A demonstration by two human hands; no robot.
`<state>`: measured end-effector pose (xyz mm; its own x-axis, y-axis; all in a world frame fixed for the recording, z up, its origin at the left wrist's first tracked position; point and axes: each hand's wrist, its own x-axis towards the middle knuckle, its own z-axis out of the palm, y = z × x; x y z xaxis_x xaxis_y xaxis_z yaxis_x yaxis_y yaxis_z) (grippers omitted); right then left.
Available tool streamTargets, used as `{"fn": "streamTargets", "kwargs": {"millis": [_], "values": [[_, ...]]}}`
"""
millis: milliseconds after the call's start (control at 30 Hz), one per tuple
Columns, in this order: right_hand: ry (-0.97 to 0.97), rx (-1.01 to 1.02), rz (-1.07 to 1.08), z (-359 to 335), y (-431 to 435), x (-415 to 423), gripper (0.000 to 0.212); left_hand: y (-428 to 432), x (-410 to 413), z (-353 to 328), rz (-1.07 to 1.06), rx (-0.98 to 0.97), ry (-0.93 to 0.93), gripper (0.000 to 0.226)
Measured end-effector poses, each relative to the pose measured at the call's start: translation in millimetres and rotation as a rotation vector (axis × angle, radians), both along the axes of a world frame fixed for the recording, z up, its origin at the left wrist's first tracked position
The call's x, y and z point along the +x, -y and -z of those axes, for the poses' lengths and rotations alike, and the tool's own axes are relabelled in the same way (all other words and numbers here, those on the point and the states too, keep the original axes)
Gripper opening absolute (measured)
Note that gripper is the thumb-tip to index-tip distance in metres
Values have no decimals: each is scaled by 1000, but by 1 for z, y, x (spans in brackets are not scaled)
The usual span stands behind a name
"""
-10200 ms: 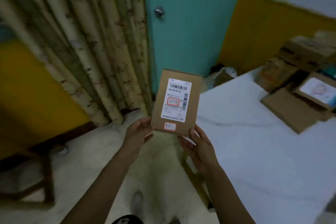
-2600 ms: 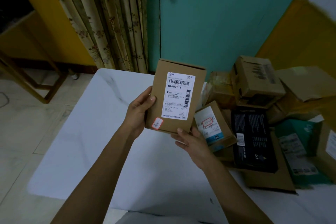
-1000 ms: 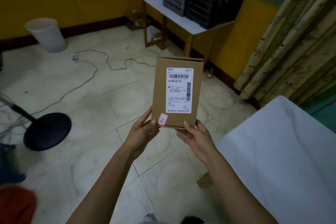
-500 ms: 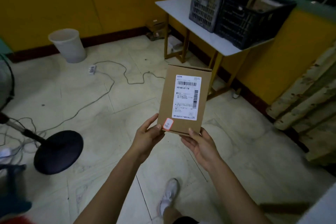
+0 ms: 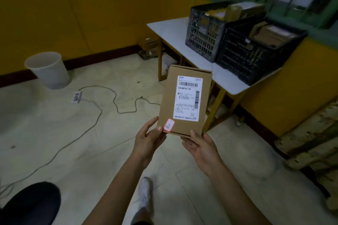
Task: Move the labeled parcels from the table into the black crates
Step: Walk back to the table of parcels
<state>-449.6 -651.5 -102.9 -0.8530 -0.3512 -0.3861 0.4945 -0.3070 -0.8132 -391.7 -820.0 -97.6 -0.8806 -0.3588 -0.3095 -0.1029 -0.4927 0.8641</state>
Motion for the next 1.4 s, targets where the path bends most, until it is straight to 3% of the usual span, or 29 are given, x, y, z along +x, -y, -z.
{"fn": "streamTargets", "kwargs": {"millis": [300,500,633,833,1000,1167,1300,1400], "values": [[13,-99,265,-13,83,-186,24,92,-230,-15,238,-22,-45,35],[-7,-95,457,-31,93,-276,30,102,-360,-31,429,-3,-58,37],[-26,-93,608,-40,74,-330,33,77,-432,-37,576,7,-76,35],[8,-143,758,-48,17,-413,17,18,-532,-46,717,-6,-88,28],[-2,-98,774,-71,-52,-500,33,-38,-635,-65,716,-69,-90,33],[5,11,828,-100,-133,-581,14,-105,-743,-97,799,-94,-16,23],[-35,107,910,-126,-179,-644,11,-154,-801,-106,814,21,92,12],[-121,259,1016,-126,-192,-682,16,-188,-836,-108,696,187,155,20]]}}
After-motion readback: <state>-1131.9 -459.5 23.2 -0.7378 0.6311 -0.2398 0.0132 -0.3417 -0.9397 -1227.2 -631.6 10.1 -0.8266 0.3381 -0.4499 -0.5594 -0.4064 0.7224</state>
